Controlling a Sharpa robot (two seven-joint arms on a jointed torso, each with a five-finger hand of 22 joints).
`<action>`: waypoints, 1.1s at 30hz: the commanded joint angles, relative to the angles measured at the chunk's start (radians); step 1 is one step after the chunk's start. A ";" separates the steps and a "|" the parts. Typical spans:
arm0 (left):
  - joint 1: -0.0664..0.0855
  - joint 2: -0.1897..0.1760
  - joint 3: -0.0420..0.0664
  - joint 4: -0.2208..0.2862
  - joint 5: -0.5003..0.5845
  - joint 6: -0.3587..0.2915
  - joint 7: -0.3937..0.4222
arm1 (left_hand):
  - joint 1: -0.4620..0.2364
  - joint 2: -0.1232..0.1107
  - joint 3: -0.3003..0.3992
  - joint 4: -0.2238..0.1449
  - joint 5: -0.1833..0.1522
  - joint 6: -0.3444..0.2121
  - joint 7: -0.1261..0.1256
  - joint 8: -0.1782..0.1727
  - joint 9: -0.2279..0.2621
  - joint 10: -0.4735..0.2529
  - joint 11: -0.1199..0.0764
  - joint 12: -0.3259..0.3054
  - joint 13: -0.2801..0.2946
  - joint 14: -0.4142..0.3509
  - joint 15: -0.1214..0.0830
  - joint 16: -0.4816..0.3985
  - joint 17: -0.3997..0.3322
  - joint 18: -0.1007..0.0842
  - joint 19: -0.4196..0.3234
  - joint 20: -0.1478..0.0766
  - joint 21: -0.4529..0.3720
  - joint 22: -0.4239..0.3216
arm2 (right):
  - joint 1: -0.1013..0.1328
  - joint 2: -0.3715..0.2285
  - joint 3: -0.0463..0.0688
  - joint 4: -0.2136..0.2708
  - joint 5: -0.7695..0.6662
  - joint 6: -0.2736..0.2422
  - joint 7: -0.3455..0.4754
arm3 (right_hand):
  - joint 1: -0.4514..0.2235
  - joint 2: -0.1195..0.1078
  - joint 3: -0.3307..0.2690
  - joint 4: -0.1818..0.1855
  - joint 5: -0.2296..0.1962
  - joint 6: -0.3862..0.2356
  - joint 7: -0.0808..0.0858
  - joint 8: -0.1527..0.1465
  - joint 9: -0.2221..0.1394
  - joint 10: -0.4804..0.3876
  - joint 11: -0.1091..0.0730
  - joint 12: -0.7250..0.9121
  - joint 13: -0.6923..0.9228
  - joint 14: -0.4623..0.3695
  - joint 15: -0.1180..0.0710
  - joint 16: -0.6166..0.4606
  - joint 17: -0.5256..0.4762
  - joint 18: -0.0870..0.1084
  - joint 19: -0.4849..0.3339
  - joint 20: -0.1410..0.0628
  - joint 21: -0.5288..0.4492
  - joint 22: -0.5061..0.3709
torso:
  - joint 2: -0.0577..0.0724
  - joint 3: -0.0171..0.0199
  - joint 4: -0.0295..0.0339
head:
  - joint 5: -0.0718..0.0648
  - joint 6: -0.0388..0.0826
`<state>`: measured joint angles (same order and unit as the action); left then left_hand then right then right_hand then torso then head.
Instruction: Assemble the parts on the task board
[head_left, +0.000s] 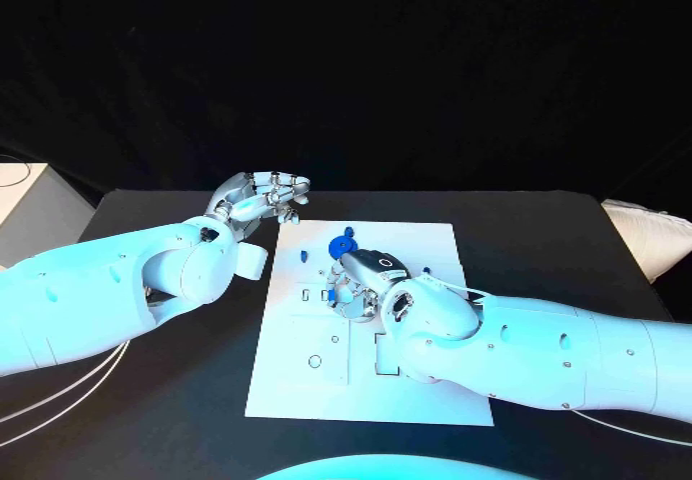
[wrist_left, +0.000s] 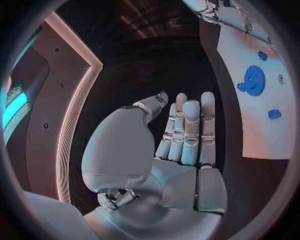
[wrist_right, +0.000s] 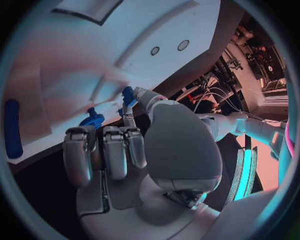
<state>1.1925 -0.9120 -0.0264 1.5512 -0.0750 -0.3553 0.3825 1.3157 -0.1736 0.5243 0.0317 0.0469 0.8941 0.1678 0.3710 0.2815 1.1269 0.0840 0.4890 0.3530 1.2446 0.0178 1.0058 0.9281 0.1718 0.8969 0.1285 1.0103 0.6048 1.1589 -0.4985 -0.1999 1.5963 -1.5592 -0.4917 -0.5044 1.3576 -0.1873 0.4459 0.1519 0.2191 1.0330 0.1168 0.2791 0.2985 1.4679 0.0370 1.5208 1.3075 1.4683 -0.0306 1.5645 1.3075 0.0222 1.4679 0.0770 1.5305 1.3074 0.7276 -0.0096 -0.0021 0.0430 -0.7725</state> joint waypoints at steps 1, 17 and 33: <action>0.001 0.002 0.000 0.000 -0.021 0.018 -0.011 | -0.014 0.001 0.003 -0.003 0.005 -0.016 -0.001 0.018 0.007 -0.022 -0.001 0.038 0.024 0.019 0.000 0.046 0.038 0.011 0.000 -0.004 0.015 0.009 | -0.007 0.005 0.000 -0.007 -0.052 0.029 -0.018 | -0.007 -0.002 0.006 0.000 0.001 0.002 -0.008 0.009 0.031 0.053 -0.006 -0.006 0.213 0.099 -0.007 0.001 0.250 -0.011 0.083 -0.008 -0.002 0.232 | -0.001 -0.0004 0.0011 | -0.001 0.002; 0.000 0.000 0.000 -0.002 -0.029 0.027 -0.022 | -0.018 -0.003 0.015 -0.001 0.004 -0.049 0.000 0.065 0.019 -0.065 -0.002 0.152 0.093 0.052 0.000 0.152 0.124 0.012 -0.004 -0.004 0.056 0.031 | -0.024 0.016 0.000 -0.021 -0.079 0.034 -0.023 | -0.017 -0.012 0.004 0.000 -0.002 -0.005 -0.006 0.011 0.031 0.047 -0.005 -0.013 0.207 0.099 -0.006 0.001 0.249 -0.010 0.082 -0.008 -0.004 0.231 | -0.001 -0.0011 -0.0003 | 0.006 -0.007; 0.000 0.002 0.000 -0.005 -0.032 0.032 -0.028 | -0.019 -0.005 0.022 -0.002 0.004 -0.062 0.000 0.082 0.022 -0.075 -0.002 0.204 0.121 0.062 0.000 0.183 0.146 0.012 -0.008 -0.004 0.071 0.039 | -0.026 0.023 0.000 -0.028 -0.083 0.035 -0.029 | -0.044 -0.028 0.002 0.008 -0.003 -0.033 0.004 0.008 0.025 0.037 0.003 -0.025 0.197 0.098 0.000 -0.001 0.244 -0.009 0.080 -0.004 -0.009 0.228 | -0.001 -0.0007 -0.0001 | 0.002 0.001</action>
<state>1.1922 -0.9123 -0.0270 1.5446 -0.1003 -0.3445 0.3546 1.3063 -0.1751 0.5412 0.0317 0.0469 0.8377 0.1675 0.4507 0.3018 1.0575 0.0820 0.6893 0.4727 1.3009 0.0179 1.1869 1.0735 0.1701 0.8933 0.1250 1.0756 0.6426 1.1373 -0.4760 -0.1964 1.5718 -1.6326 -0.4873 -0.5195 1.3224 -0.2144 0.4485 0.1547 0.2190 1.0063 0.1216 0.2943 0.3258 1.4679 0.0370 1.5014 1.3073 1.4683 -0.0306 1.5645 1.3074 0.0222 1.4679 0.0770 1.5262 1.3073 0.7263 -0.0101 -0.0025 0.0470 -0.7721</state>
